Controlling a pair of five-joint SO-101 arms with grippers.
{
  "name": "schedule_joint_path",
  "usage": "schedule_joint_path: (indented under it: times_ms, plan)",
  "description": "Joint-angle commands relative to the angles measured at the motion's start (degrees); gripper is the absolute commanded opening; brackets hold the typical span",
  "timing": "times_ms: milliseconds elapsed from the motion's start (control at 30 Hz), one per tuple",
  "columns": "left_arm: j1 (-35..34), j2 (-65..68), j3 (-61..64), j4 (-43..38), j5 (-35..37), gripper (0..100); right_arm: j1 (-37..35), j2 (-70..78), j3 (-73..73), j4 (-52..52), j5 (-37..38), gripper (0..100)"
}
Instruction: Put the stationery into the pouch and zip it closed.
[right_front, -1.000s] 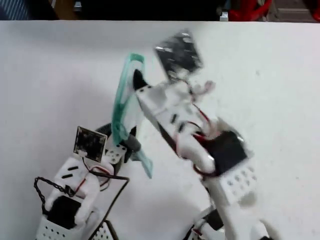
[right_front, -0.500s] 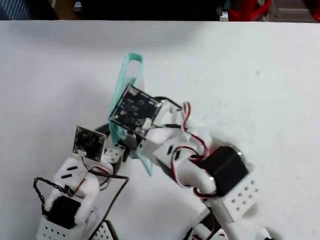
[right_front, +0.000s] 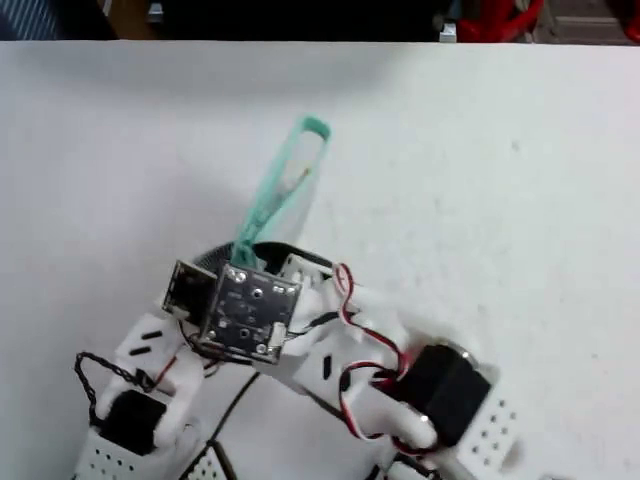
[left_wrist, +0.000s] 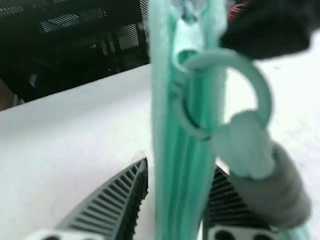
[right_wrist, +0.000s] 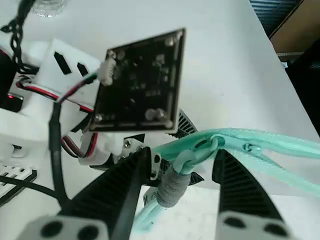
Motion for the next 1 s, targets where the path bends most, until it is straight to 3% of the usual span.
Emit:
schedule_joint_path:
  times_ms: [0,300,433,500,700,867,967]
  plan:
    - [-0.6,-0.7,-1.7,-0.6,0.8,17,-0.1,0.1,3.7,-5.4,-0.5,19.7]
    - [-0.6,-0.7,-1.8,0.1,0.9,16,6.6,-0.4,11.5,-13.2,-0.5,17.8]
    - [-0.6,-0.7,-1.8,0.1,0.9,16,8.7,-3.4,10.5,-13.9,-0.5,0.2]
    - [-0.6,-0.7,-1.8,0.1,0.9,16,10.2,-6.9,8.9,-14.5,-0.5,3.9]
    - [-0.7,-0.7,-2.8,0.3,0.9,11,13.0,-12.8,4.7,-16.5,-0.5,1.8]
    - [-0.6,-0.8,-8.8,7.5,0.9,7,13.4,-12.7,5.8,-16.3,-0.4,1.8]
    - [-0.6,-0.9,-9.0,7.8,0.9,7,14.4,-12.7,6.1,-16.6,-0.3,1.8]
